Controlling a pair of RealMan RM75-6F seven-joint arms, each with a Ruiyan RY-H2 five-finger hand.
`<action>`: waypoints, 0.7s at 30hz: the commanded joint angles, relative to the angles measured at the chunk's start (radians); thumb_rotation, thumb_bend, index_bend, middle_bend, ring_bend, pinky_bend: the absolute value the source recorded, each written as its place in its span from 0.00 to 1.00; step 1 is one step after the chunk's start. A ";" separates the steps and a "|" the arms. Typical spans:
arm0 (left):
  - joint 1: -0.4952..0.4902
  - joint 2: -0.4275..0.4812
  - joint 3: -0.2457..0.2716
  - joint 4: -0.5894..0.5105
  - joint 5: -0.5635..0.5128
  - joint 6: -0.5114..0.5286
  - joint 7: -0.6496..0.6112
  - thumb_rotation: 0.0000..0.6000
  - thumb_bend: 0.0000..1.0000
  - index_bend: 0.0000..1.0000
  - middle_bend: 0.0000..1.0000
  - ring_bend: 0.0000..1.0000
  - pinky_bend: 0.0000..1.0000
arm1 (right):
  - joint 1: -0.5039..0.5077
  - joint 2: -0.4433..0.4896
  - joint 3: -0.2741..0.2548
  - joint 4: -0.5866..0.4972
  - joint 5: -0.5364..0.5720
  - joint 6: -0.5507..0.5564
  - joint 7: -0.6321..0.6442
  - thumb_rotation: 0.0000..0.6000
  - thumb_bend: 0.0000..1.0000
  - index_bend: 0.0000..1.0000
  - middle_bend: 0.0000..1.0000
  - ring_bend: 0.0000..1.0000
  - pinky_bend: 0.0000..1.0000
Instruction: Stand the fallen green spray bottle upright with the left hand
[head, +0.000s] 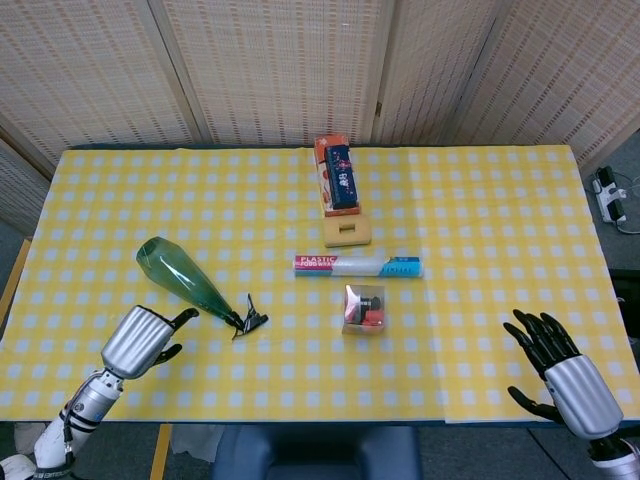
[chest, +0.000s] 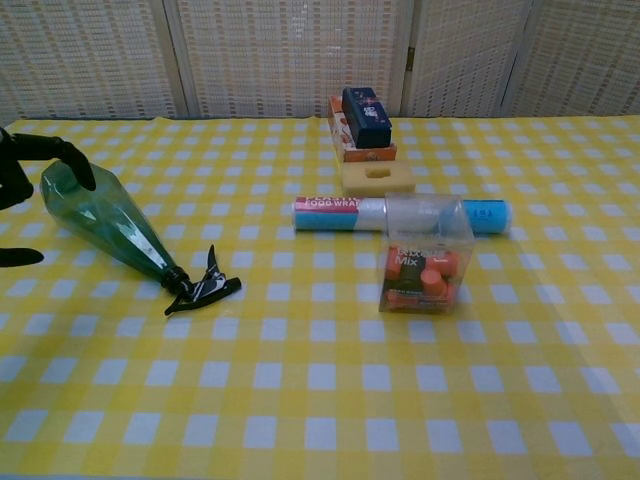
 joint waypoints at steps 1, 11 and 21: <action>-0.045 -0.035 -0.016 0.008 -0.024 -0.072 0.084 1.00 0.20 0.39 1.00 1.00 1.00 | 0.002 -0.003 0.000 -0.005 -0.005 -0.002 -0.007 1.00 0.26 0.00 0.00 0.00 0.00; -0.111 -0.043 -0.034 -0.001 -0.157 -0.246 0.179 1.00 0.21 0.40 1.00 1.00 1.00 | -0.013 -0.002 -0.005 -0.005 0.002 0.010 -0.025 1.00 0.26 0.00 0.00 0.00 0.00; -0.160 -0.082 -0.063 -0.030 -0.268 -0.319 0.307 1.00 0.21 0.40 1.00 1.00 1.00 | -0.052 0.004 -0.024 0.005 -0.014 0.067 0.001 1.00 0.26 0.00 0.00 0.00 0.00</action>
